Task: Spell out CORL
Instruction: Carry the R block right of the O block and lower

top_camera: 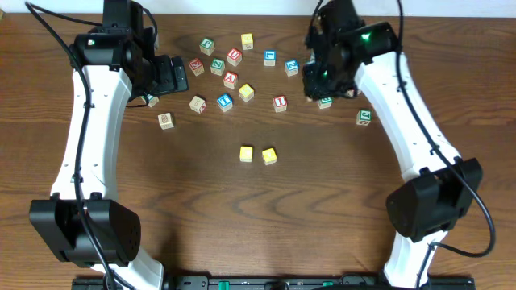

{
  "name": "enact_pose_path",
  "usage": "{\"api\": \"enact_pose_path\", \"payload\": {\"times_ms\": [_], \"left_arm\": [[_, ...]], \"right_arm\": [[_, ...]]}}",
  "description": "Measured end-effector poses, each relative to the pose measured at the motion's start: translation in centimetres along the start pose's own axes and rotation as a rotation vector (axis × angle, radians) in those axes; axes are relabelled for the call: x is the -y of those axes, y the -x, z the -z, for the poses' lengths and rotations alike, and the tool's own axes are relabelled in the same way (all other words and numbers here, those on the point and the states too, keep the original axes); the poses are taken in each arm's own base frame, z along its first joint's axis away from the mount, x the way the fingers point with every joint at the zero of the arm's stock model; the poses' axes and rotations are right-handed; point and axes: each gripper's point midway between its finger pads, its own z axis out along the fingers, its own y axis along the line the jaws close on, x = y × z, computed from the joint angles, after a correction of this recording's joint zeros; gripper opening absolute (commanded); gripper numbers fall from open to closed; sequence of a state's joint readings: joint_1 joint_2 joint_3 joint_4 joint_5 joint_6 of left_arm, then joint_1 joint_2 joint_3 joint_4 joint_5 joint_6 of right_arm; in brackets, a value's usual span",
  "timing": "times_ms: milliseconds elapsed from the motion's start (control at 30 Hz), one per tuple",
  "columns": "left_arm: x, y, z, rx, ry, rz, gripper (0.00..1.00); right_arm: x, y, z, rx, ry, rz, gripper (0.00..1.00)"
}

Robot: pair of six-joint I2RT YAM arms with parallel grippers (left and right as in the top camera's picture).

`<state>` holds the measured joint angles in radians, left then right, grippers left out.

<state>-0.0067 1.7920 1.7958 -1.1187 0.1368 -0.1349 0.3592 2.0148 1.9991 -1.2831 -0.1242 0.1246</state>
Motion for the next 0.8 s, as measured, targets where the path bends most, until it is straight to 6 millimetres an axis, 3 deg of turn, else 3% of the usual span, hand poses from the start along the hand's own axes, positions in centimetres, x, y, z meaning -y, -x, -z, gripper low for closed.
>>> {"api": "enact_pose_path", "payload": {"times_ms": [333,633,800], "left_arm": [[0.0,0.0,0.0,0.0,0.0,0.0,0.98],[0.0,0.0,0.0,0.0,0.0,0.0,0.98],[0.0,0.0,0.0,0.0,0.0,0.0,0.98]], "right_arm": [[-3.5,-4.5,-7.0,-0.153,0.003,0.037,0.21],[-3.8,-7.8,-11.9,-0.193,-0.021,-0.001,0.2],[-3.7,-8.5,-13.3,-0.184,-0.036,-0.021,0.21]]}}
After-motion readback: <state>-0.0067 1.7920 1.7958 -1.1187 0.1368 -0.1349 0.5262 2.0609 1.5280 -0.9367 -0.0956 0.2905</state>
